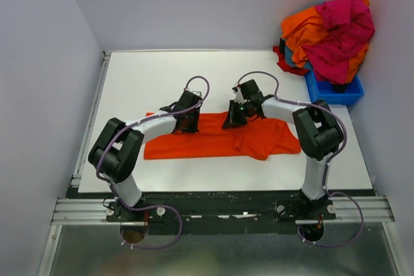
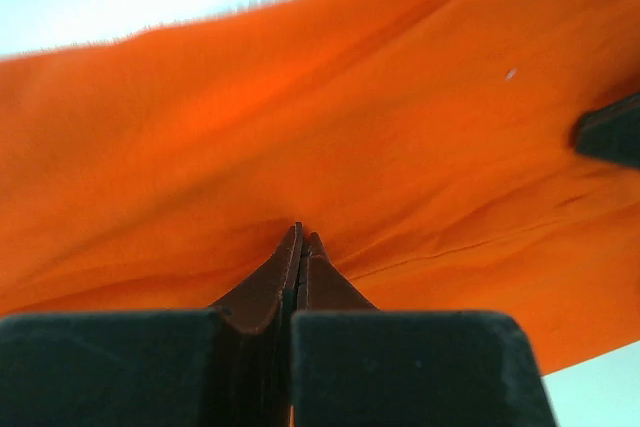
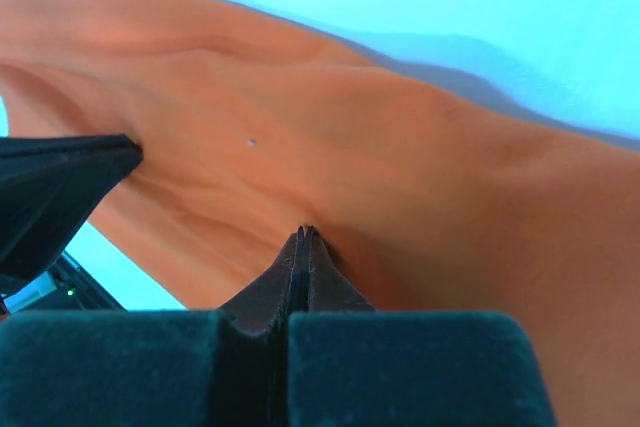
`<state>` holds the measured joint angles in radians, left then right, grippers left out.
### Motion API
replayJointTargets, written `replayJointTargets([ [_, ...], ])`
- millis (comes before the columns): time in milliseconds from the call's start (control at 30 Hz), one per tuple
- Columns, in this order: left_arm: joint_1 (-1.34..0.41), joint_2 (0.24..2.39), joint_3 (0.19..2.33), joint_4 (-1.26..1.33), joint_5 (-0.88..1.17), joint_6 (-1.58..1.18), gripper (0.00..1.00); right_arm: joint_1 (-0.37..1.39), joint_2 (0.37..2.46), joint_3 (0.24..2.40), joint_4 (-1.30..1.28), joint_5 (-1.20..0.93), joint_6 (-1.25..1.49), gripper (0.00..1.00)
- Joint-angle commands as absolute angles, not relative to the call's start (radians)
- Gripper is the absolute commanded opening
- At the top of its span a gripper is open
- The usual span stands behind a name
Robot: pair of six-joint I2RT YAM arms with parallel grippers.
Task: Fold and stack the t-shirts
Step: Fold the other side of the tshirt into a rectangle
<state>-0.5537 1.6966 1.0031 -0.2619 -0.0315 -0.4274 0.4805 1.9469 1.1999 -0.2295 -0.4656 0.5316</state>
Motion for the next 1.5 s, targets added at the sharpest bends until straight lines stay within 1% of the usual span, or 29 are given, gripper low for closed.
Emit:
replayJointTargets([
  [0, -0.549, 1.648, 0.922, -0.241, 0.032, -0.475, 0.00, 0.483, 1.982, 1.227, -0.252, -0.414, 0.538, 0.01],
  [200, -0.549, 1.601, 0.850, -0.258, 0.014, -0.474, 0.00, 0.483, 1.993, 1.236, -0.264, -0.405, 0.541, 0.01],
  [300, -0.549, 1.533, 0.822, -0.249, 0.008, -0.488, 0.00, 0.483, 1.977, 1.227, -0.262, -0.384, 0.534, 0.01],
  [433, -0.538, 1.433, 0.815, -0.267, -0.103, -0.497, 0.00, 0.483, 1.964, 1.220, -0.262, -0.367, 0.531, 0.01],
  [567, -0.491, 1.365, 0.773, -0.261, -0.175, -0.518, 0.00, 0.482, 1.960, 1.218, -0.264, -0.354, 0.531, 0.01],
  [700, -0.413, 1.298, 0.678, -0.175, -0.176, -0.552, 0.00, 0.482, 1.945, 1.213, -0.264, -0.345, 0.529, 0.01],
  [800, -0.365, 1.301, 0.655, -0.115, -0.135, -0.546, 0.00, 0.483, 1.937, 1.209, -0.262, -0.344, 0.529, 0.01],
  [967, -0.316, 1.379, 0.684, -0.121, -0.120, -0.548, 0.00, 0.482, 1.933, 1.203, -0.261, -0.347, 0.526, 0.01],
  [1133, -0.307, 1.430, 0.655, -0.121, -0.045, -0.587, 0.00, 0.482, 1.930, 1.198, -0.259, -0.345, 0.523, 0.01],
  [1333, -0.307, 1.310, 0.555, -0.143, -0.067, -0.655, 0.00, 0.482, 1.934, 1.201, -0.262, -0.344, 0.523, 0.01],
  [1467, -0.292, 1.241, 0.603, -0.182, -0.138, -0.637, 0.00, 0.482, 1.928, 1.200, -0.262, -0.344, 0.525, 0.01],
])
